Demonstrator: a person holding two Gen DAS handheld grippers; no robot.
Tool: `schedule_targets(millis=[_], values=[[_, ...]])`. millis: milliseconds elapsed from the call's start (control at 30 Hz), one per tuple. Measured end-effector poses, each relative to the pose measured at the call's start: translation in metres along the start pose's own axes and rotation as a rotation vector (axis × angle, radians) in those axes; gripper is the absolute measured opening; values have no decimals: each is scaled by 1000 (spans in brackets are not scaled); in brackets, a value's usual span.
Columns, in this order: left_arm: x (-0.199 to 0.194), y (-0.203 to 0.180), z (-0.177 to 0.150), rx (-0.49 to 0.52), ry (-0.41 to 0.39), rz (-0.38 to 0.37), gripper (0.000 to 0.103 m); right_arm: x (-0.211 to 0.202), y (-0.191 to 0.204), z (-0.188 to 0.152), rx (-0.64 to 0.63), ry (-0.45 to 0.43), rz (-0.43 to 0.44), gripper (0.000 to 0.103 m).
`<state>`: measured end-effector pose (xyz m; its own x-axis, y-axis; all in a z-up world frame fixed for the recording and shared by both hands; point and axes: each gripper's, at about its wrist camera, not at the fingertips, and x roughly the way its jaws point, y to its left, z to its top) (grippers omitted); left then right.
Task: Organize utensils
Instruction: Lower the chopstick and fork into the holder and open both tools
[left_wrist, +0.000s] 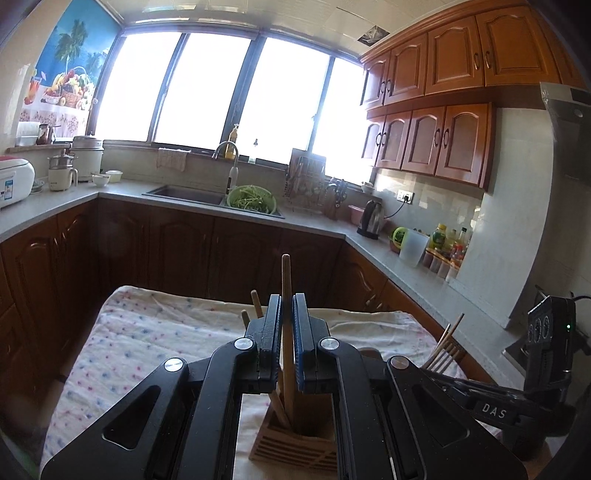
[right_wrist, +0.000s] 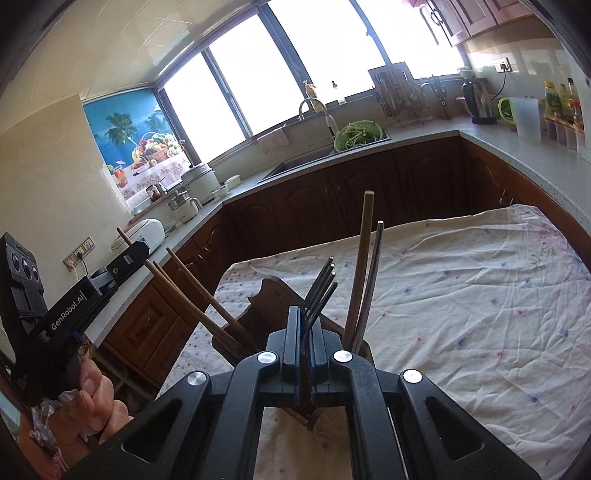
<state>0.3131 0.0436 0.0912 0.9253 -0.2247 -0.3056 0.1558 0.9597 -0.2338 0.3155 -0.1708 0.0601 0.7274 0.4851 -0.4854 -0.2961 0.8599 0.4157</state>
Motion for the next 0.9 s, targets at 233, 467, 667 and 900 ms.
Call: schedule_targets(millis=[233, 467, 667, 900], values=[[9, 6, -21, 0, 63, 4, 6, 16, -5, -15, 11, 61, -16, 3], [9, 6, -18, -3, 87, -2, 6, 13, -7, -16, 17, 65, -28, 5], [9, 5, -17, -5, 104, -5, 11, 11, -7, -14, 22, 64, -33, 8], [-12, -5, -8, 10, 63, -22, 53, -7, -6, -12, 33, 23, -26, 15]])
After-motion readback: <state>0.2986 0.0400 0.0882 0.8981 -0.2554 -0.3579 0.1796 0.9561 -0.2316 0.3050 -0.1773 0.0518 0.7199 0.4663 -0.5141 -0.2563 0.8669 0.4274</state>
